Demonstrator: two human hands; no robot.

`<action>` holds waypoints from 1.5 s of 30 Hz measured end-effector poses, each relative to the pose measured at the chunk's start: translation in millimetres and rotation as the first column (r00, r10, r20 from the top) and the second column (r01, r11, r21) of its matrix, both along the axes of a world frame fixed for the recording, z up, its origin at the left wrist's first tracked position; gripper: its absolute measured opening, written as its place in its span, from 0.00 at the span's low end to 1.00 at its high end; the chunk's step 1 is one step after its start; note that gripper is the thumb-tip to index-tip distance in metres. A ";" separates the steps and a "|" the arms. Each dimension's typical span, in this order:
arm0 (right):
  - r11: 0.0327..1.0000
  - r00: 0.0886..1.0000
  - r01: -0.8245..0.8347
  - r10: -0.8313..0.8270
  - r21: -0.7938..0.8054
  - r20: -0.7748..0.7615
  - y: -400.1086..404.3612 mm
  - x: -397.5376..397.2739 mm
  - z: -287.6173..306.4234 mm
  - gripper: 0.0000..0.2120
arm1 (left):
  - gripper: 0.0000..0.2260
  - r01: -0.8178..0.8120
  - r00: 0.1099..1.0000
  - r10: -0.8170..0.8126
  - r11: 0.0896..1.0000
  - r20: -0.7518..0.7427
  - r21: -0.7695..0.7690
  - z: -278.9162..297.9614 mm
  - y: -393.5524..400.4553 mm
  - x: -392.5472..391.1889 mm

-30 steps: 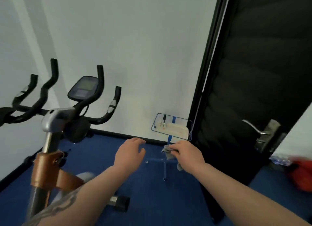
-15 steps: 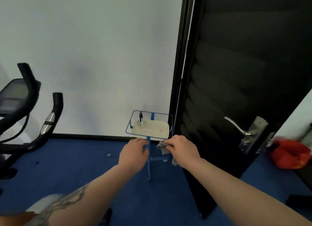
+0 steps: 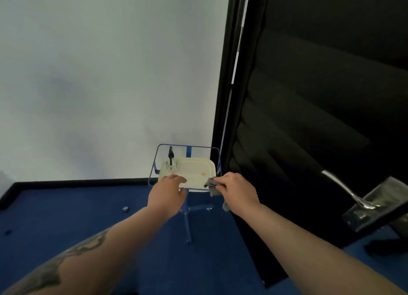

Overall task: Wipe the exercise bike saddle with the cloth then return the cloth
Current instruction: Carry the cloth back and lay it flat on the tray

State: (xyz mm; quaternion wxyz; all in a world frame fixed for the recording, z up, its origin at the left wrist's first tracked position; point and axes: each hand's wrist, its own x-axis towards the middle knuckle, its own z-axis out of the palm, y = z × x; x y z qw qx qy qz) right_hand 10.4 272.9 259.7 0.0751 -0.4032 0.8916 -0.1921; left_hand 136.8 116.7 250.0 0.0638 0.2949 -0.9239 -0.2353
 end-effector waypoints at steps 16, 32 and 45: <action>0.997 0.991 -0.043 0.035 0.059 0.130 -115.7 -161.0 -76.8 0.12 | 0.16 -0.134 0.990 0.130 0.988 0.051 0.078 -75.2 -90.2 -152.1; 0.977 0.952 0.172 -0.199 0.130 0.232 -231.3 -190.5 -235.2 0.15 | 0.17 -0.055 0.976 0.022 0.987 0.218 0.148 -218.8 -186.0 -208.7; 0.952 0.922 0.258 -0.293 0.162 0.253 -267.4 -188.2 -340.7 0.19 | 0.17 -0.100 0.976 0.042 0.958 0.212 0.268 -314.3 -206.4 -220.7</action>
